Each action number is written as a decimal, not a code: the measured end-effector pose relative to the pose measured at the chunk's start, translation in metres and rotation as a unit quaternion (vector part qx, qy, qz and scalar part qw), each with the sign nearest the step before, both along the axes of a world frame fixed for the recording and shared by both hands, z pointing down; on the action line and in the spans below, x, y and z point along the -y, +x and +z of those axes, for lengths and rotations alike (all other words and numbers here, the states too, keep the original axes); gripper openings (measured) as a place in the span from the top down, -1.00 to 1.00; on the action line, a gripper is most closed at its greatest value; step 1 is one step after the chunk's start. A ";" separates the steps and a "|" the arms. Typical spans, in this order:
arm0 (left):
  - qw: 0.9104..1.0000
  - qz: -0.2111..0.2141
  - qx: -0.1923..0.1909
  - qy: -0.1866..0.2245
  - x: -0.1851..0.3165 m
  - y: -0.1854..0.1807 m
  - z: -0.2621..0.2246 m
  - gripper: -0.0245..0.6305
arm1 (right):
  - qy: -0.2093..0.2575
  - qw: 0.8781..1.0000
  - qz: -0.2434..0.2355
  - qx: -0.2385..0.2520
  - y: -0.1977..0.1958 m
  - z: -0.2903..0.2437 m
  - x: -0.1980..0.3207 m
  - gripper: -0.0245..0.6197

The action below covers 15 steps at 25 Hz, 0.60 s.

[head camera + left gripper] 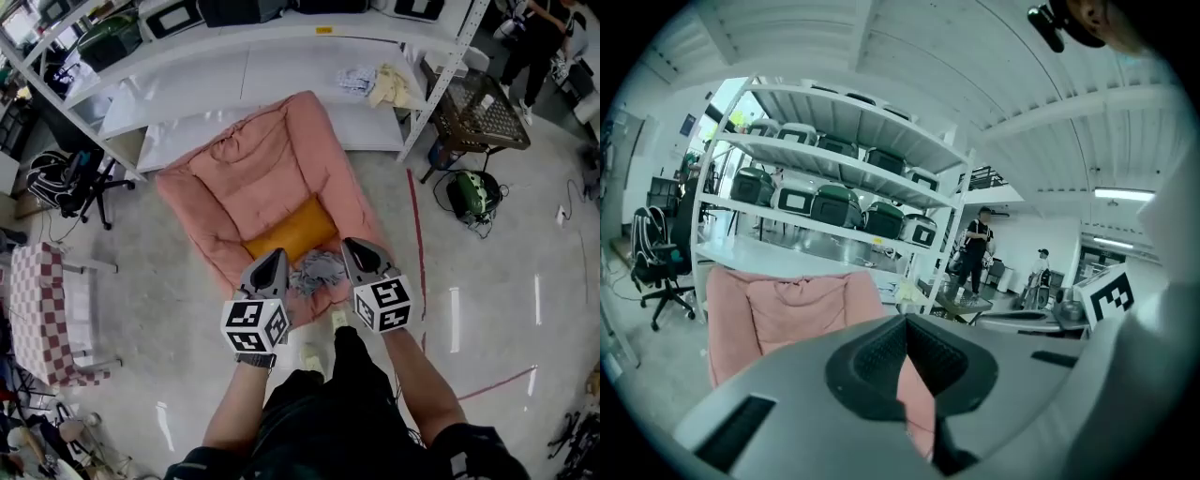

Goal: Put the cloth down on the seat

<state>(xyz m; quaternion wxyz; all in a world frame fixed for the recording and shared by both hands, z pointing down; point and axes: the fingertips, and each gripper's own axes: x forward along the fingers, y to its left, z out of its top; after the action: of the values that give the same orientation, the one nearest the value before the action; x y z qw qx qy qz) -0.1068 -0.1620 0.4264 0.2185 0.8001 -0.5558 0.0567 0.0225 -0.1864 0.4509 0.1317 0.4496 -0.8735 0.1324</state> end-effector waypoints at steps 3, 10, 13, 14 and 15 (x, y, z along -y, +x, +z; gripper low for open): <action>1.000 -0.007 0.013 0.016 -0.002 -0.008 -0.031 0.91 | 0.023 1.000 0.003 0.010 0.008 -0.035 -0.004 0.88; 0.998 -0.020 0.017 0.054 -0.008 -0.026 -0.093 0.91 | 0.081 0.996 0.000 0.022 0.010 -0.108 -0.008 0.88; 0.997 -0.016 0.017 0.068 -0.013 -0.028 -0.117 0.91 | 0.100 0.995 -0.003 0.029 0.007 -0.133 -0.008 0.88; 0.997 -0.016 0.018 0.073 -0.014 -0.028 -0.126 0.91 | 0.104 0.994 -0.003 0.031 0.006 -0.141 -0.008 0.89; 0.997 -0.017 0.019 0.079 -0.015 -0.029 -0.133 0.91 | 0.109 0.993 -0.004 0.034 0.007 -0.148 -0.008 0.89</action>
<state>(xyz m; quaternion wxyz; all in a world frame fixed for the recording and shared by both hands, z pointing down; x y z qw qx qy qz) -0.1353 -0.1469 0.2930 0.1448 0.8042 -0.5760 0.0242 0.0292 -0.1784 0.3025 0.0525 0.4531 -0.8884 0.0511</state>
